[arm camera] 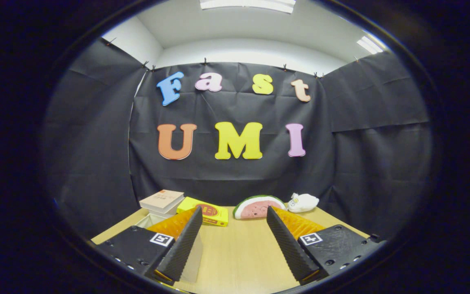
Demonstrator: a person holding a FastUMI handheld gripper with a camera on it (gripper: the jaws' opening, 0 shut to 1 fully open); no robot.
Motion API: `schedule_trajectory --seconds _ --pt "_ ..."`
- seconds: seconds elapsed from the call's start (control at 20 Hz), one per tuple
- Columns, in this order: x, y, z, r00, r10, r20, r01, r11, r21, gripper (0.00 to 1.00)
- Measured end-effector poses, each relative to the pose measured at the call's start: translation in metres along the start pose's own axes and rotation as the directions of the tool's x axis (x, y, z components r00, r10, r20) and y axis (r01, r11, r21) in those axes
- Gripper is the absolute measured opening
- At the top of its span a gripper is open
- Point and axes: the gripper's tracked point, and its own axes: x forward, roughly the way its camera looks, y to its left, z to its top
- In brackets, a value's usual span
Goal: Open the storage box then place both shoes into the box .Put the left shoe in first, then the right shoe, with the right side of both shoes facing outward in a uniform manner.
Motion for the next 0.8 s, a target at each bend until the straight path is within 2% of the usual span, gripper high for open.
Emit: schedule_trajectory --seconds 0.2,0.8 --pt "-0.004 -0.019 0.005 0.998 -0.034 0.045 0.033 0.999 0.01 0.96" --pt "-0.018 -0.027 0.01 0.997 -0.015 0.072 0.014 1.0 0.024 0.96"
